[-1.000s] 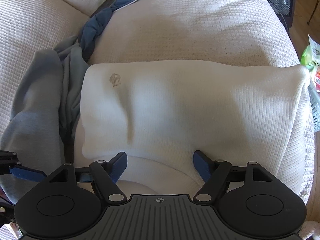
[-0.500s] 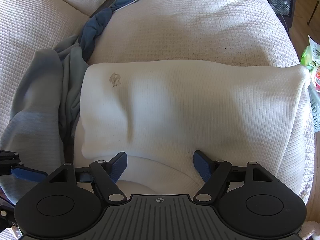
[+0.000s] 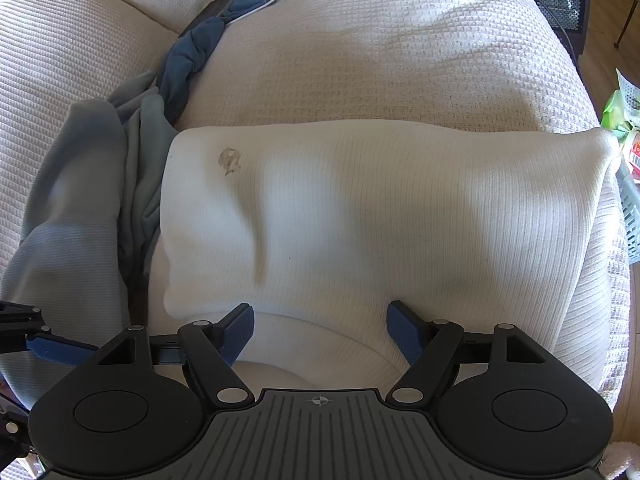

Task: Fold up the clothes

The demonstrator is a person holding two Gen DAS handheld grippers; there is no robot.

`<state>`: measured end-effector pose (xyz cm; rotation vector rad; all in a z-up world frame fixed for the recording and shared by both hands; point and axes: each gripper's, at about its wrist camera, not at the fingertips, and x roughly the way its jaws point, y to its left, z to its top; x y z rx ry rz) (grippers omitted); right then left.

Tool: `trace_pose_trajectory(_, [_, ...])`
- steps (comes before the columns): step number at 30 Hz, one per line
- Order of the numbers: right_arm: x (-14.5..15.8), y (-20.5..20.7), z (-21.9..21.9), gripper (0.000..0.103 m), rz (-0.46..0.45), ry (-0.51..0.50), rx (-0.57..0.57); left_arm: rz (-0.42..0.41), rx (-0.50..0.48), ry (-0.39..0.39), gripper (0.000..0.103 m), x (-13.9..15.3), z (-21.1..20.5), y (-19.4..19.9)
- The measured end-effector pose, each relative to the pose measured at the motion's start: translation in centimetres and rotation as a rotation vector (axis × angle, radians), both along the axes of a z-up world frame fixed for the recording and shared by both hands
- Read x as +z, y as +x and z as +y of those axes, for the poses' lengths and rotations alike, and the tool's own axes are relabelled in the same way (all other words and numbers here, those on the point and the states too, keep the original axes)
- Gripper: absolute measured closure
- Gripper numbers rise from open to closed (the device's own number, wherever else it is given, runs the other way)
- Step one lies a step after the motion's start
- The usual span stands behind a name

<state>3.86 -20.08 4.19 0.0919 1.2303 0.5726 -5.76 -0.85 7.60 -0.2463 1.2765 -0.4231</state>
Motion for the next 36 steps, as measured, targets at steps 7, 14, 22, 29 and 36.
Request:
trace_pose_trajectory(7, [-0.01,-0.06,-0.05,0.026,0.0,0.001,0.0,0.001,0.01,0.005,0.027,-0.15,0.14,-0.05])
trace_pose_trajectory(14, [-0.06,-0.09,-0.16,0.026,-0.001,0.004,-0.001,0.011,0.016,-0.005,0.027,-0.53,0.13,-0.1])
trace_pose_trajectory(22, [-0.08,-0.1,-0.48,0.026,0.001,0.007,-0.001,0.023,0.016,0.004,0.026,-0.86,-0.14,0.02])
trace_pose_trajectory(29, [-0.1,-0.06,-0.45,0.024,0.004,0.016,-0.002,0.028,0.016,0.011,0.026,-0.89,-0.36,0.12])
trace_pose_trajectory(36, [-0.09,-0.05,-0.5,0.023,0.006,0.021,-0.001,0.029,0.018,0.015,0.026,-0.87,-0.55,0.26])
